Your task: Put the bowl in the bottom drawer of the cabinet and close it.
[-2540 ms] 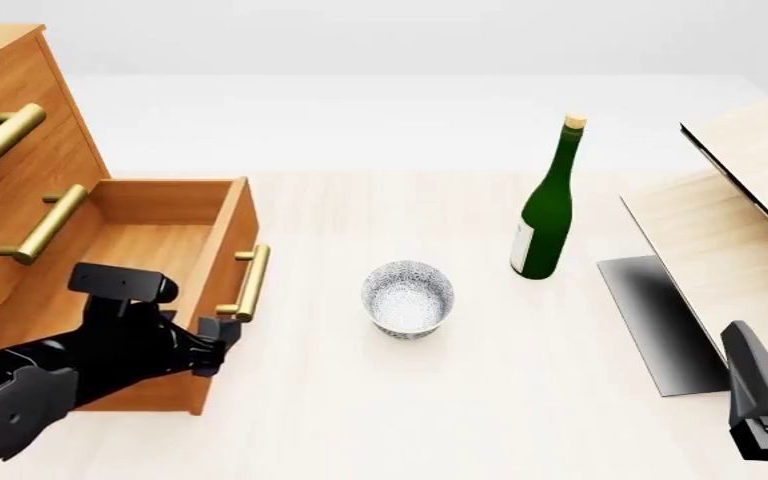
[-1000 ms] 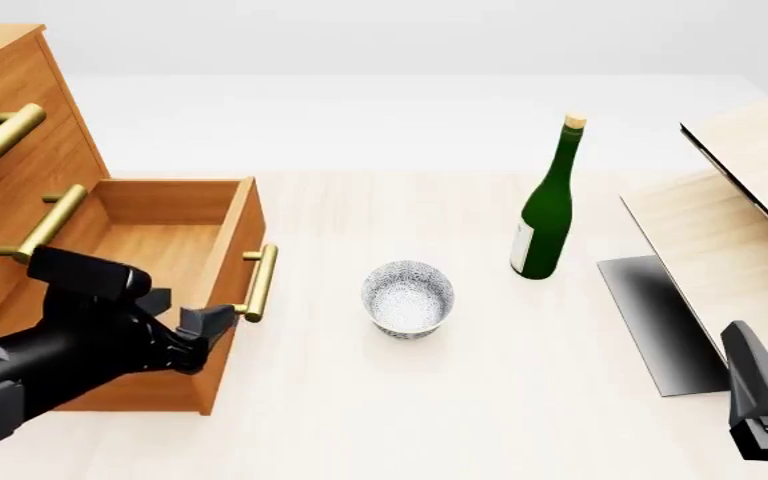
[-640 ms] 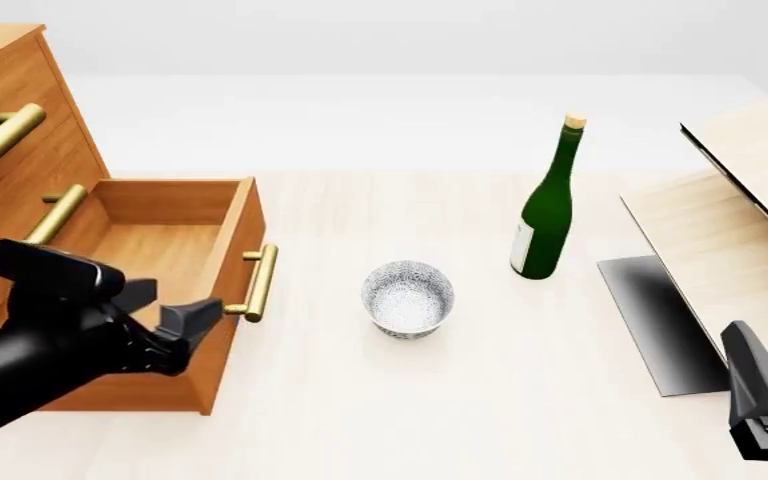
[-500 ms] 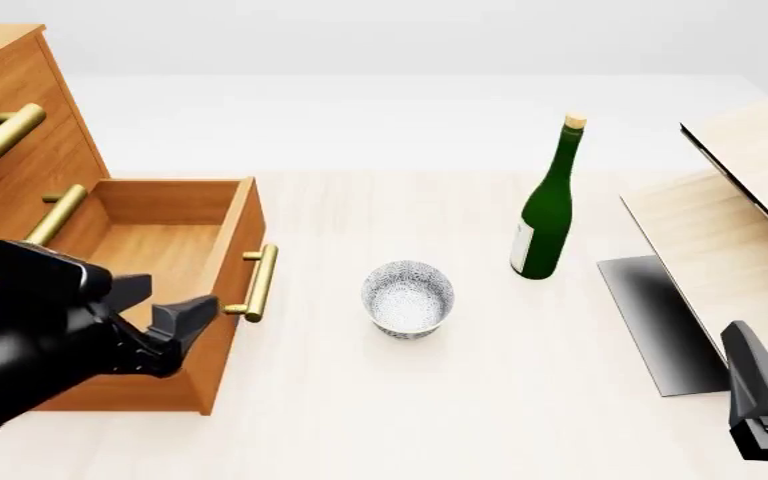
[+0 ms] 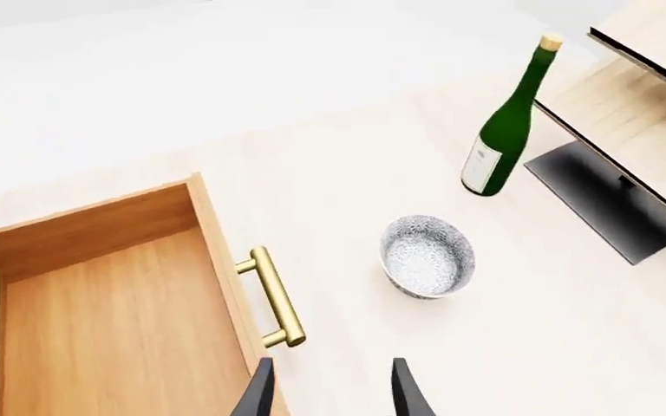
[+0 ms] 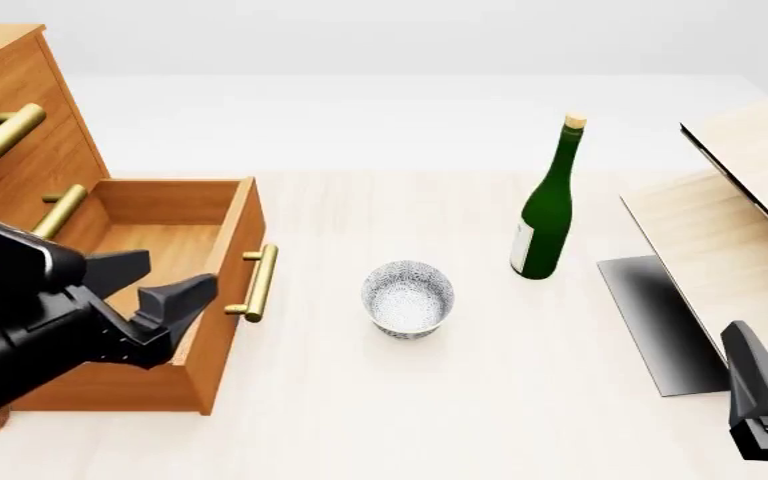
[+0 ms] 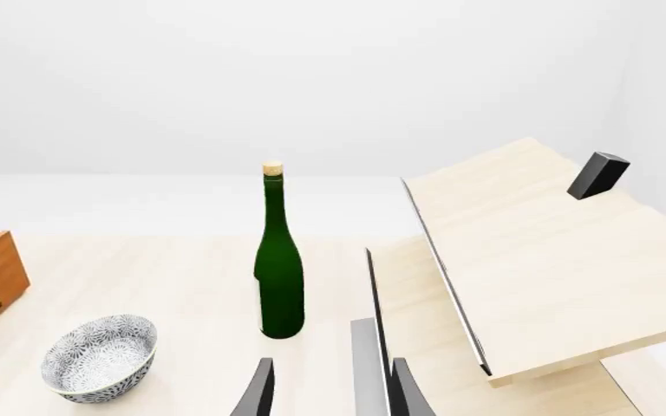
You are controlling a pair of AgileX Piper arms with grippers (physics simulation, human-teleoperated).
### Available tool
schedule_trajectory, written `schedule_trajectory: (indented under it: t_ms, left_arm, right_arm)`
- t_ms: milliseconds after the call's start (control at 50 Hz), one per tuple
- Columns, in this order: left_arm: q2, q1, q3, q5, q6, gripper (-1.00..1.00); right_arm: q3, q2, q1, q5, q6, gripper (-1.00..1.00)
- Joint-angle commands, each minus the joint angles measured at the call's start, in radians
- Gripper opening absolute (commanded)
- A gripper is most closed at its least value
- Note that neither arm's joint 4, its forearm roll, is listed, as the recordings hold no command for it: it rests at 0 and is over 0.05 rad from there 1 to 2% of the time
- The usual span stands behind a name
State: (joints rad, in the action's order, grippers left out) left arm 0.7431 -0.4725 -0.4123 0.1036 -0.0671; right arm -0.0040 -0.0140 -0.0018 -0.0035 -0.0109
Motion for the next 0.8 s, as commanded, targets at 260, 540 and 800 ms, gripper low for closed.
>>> schedule_trajectory:
  t_ms: [260,540,800]
  left_arm:
    - [0.077,-0.053,-0.067,-0.058,-0.034,1.00]
    - [0.174,-0.086,-0.115,-0.111,-0.049,1.00]
    - [0.257,-0.099,-0.157,-0.149,-0.085,1.00]
  right_arm:
    - [0.000,0.000,0.000,0.000,0.000,1.00]
    - [0.000,0.000,0.000,0.000,0.000,1.00]
    - [0.000,0.000,0.000,0.000,0.000,1.00]
